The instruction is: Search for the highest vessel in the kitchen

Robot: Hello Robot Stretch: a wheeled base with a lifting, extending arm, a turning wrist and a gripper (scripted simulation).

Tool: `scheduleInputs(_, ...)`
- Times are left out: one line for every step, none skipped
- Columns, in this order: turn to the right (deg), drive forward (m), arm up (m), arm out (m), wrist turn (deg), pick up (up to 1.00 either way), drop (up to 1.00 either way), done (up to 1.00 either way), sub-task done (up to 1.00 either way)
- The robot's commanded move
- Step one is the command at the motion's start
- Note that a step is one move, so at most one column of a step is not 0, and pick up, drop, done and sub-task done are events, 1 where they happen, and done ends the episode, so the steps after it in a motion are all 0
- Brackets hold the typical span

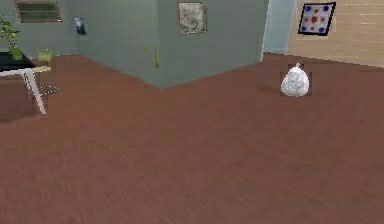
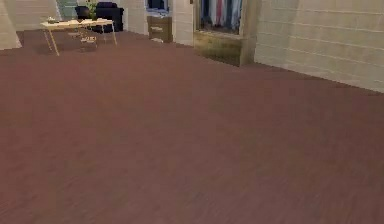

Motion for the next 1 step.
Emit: scheduleInputs(-42.0, 0.0, 0.0, 0.0, 0.0, 0.0, 0.0, 0.0, 0.0)
